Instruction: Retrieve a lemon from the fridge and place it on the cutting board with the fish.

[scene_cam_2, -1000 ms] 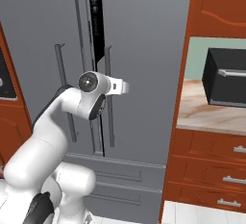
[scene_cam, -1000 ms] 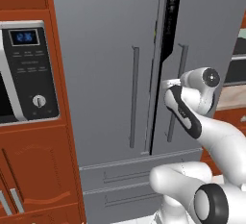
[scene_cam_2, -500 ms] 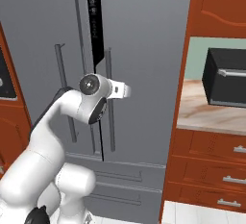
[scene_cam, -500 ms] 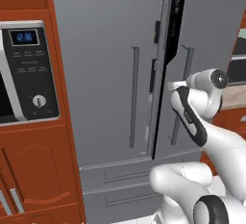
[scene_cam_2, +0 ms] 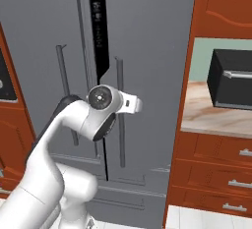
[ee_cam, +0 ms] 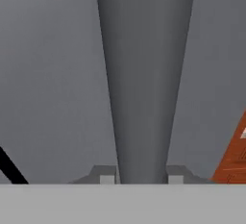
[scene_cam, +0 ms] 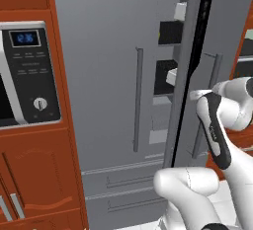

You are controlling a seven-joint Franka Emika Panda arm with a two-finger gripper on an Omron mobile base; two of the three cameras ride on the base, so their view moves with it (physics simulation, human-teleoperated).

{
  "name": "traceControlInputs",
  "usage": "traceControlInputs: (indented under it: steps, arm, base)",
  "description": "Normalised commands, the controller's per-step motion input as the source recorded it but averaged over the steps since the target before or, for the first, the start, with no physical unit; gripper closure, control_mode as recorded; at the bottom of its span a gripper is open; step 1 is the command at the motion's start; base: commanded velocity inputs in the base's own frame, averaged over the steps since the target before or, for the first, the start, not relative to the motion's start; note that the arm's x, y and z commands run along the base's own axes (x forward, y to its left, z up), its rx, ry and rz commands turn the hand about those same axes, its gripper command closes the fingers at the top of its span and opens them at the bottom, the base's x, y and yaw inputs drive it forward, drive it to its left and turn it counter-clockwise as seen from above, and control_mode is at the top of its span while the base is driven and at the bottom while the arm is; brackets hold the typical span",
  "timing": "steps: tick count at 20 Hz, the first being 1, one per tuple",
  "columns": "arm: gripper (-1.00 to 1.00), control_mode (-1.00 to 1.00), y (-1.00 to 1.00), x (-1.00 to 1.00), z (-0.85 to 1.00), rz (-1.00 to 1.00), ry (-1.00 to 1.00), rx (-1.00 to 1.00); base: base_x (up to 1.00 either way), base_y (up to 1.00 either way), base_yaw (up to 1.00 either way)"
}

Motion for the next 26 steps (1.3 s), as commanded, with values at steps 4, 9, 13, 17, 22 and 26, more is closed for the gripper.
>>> traceControlInputs:
  steps: [4,9,13,17,22,26]
  arm:
    - [1.00,-1.00,-0.57,-0.66,0.49,0.01,0.15,0.09]
    - [1.00,-1.00,-0.72,-0.69,0.32,0.05,0.13,0.11]
    - [1.00,-1.00,-0.61,-0.43,0.03,0.07,0.11,0.04]
    - [1.00,-1.00,-0.19,-0.10,-0.02,0.10,0.00,0.05]
    - [-1.00,-1.00,0.00,-0.02,0.00,0.05,0.00,0.01]
    - [-1.00,-1.00,0.00,-0.05,0.00,0.01,0.00,0.00]
  base:
    - [0.00,0.00,0.00]
    - [0.00,0.00,0.00]
    - [0.00,0.00,0.00]
    - [0.00,0.00,0.00]
    - [0.00,0.00,0.00]
    - [0.00,0.00,0.00]
